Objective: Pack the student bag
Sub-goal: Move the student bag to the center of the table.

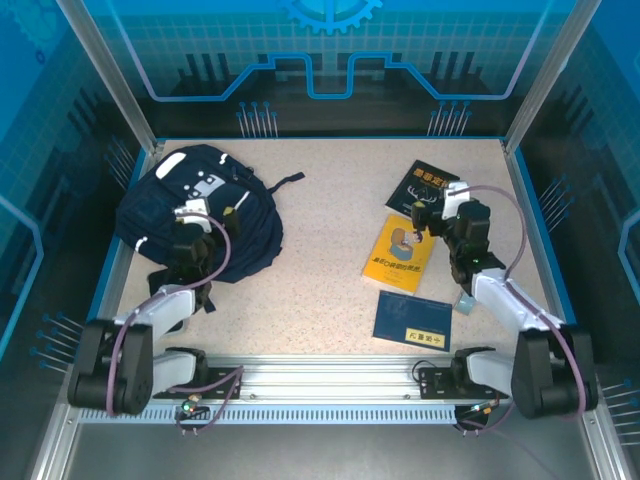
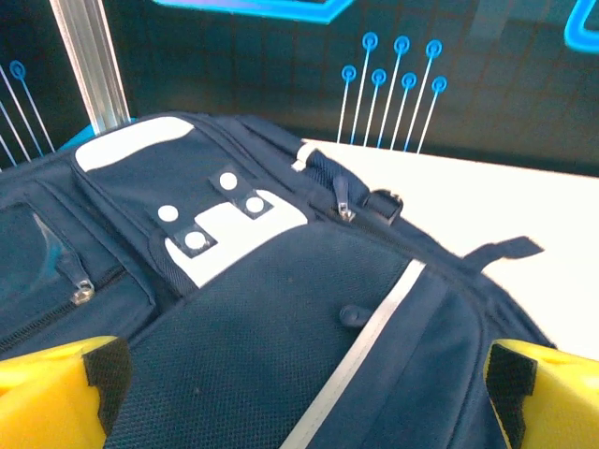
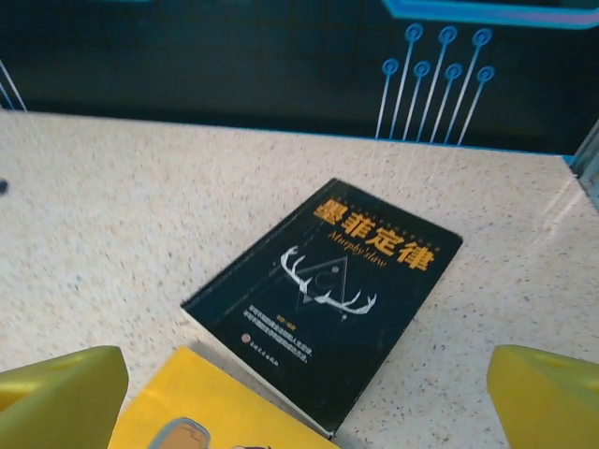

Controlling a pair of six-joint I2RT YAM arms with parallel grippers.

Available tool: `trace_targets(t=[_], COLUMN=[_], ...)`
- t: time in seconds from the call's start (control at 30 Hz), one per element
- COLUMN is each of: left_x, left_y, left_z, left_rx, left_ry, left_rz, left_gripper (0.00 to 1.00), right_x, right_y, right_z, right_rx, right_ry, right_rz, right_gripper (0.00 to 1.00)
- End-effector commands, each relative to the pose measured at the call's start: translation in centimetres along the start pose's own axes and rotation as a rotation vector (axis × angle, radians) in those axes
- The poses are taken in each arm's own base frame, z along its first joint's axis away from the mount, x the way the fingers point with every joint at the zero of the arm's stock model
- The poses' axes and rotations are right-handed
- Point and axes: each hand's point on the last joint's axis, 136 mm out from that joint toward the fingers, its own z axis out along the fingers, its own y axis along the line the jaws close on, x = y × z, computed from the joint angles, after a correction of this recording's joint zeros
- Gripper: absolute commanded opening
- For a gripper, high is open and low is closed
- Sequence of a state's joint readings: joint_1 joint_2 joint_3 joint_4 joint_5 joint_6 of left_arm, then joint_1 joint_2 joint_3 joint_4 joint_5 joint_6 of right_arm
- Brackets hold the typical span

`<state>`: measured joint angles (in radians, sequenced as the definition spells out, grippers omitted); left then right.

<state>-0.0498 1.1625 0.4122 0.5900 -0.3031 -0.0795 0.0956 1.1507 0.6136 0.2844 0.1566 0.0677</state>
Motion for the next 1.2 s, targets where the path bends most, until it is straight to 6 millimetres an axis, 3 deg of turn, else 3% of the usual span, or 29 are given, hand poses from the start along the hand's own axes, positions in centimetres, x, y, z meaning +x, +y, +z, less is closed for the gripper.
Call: trace_targets(t=[0.0,0.17,0.33,0.6,0.9,1.07,1.17], left_x=[-0.6,-1.8,-1.3,1.5,4.8,7.0,9.0], left_y=[0.4,-0.7,-3.0,-5.4,-7.5,-9.9,-12.2], left_z=[-1.2,-2.3,-1.1,5.3,12.7,15.6,15.8], left_rx=[-0.05,-0.049,0.014,-0.037,-0.116,-0.093,-0.063], left_ry=[0.131,0.265,0.393,0.629,0.773,0.834,0.896], left_rz=[-0.105,-0.305,-0.389,-0.466,-0.437,-0.347,-0.254], left_gripper=[0.99,0.99,0.99,0.99,0.98,0.98,0.98], right_x=[1.0,-0.4,-1.3,-0.5,1.6,2.9,3.8], right_y=[0.1,-0.3,2.3,5.8,9.0,9.8,9.9], right_z=[-2.2,-4.7,-4.3,-2.4,-2.2,-2.3,-2.3], right_rx=[0.035,0.071,-0.056,-0.225,-0.349,-0.351,-0.334], right_ry=[0.128,0.232,0.365,0.416,0.552,0.592,0.615], right_rz=[0.106,0.302,0.324,0.409,0.429,0.429,0.433], right_gripper=[1.0,1.0,1.0,1.0,1.0,1.0,1.0])
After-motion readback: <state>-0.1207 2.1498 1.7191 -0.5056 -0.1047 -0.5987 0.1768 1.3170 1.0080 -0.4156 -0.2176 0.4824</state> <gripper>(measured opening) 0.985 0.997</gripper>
